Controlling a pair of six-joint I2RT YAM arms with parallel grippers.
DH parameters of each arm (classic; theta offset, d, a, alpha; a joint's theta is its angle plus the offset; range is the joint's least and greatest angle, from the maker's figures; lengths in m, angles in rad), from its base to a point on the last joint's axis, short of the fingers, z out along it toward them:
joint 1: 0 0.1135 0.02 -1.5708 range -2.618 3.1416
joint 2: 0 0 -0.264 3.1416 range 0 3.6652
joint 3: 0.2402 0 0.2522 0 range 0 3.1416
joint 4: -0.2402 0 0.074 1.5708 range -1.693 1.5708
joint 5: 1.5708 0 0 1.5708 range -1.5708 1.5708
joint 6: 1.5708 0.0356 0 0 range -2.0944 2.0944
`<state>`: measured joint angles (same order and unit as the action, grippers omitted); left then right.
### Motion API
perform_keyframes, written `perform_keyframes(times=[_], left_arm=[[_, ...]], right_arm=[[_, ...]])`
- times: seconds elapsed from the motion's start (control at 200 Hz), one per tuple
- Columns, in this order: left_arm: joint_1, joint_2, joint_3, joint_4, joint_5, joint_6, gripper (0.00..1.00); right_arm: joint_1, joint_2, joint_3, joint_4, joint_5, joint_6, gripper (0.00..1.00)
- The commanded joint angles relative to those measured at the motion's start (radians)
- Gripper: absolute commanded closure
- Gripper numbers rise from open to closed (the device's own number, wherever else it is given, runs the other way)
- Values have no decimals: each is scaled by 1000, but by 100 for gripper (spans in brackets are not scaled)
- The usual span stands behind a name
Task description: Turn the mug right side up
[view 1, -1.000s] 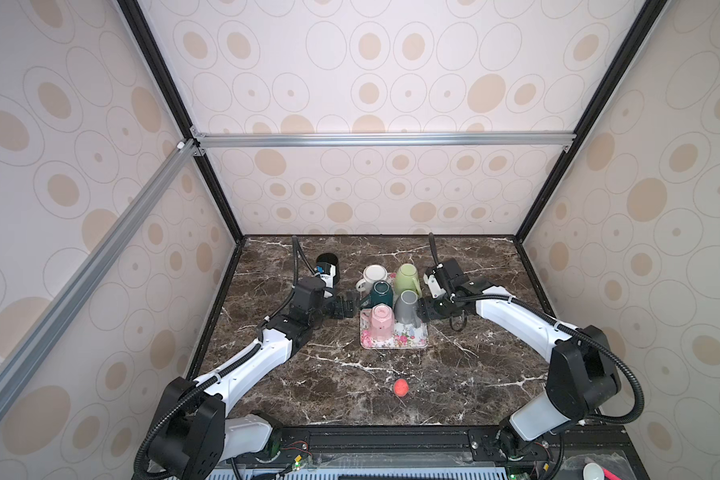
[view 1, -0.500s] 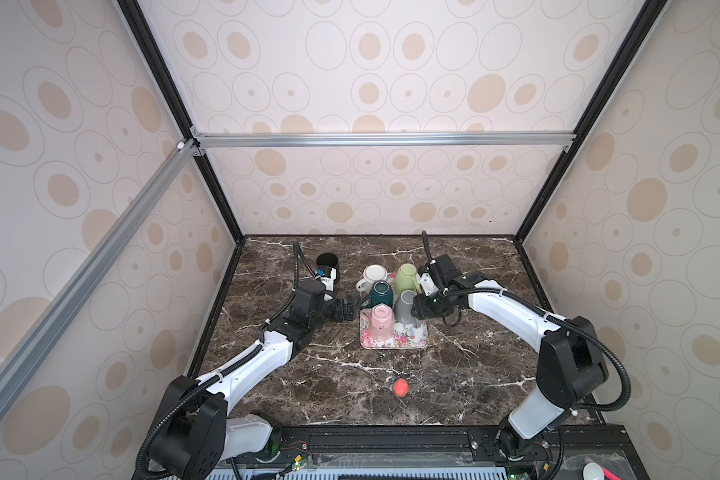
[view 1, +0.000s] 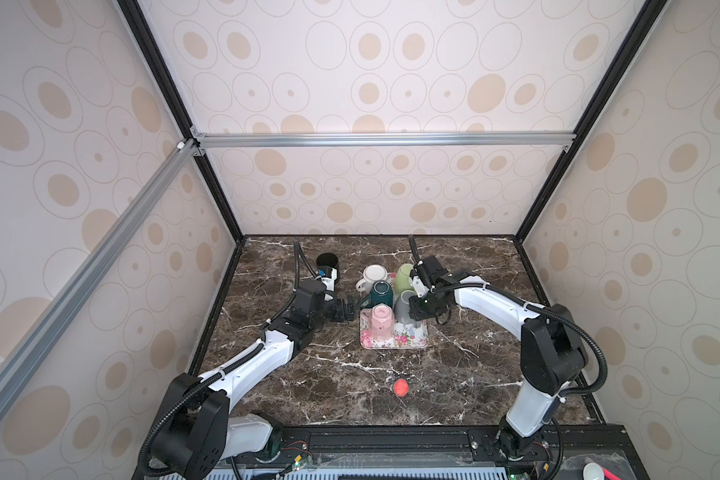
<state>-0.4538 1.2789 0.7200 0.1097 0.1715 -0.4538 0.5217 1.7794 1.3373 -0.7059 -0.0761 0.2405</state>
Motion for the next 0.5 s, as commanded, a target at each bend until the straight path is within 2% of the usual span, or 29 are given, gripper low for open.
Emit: perform_keyframes(times=[0.0,0.345,0.495], left_arm=[[-3,19,9,21,6,-10,2],[-3,57,34,20,34,-22,2],[-4,55,35,20,33,-25,2]], right_arm=[[24,23,34,-52,54,-30,61],[51,66,65,-69,101,-44,68],[53,75,75,-70,115,-50,76]])
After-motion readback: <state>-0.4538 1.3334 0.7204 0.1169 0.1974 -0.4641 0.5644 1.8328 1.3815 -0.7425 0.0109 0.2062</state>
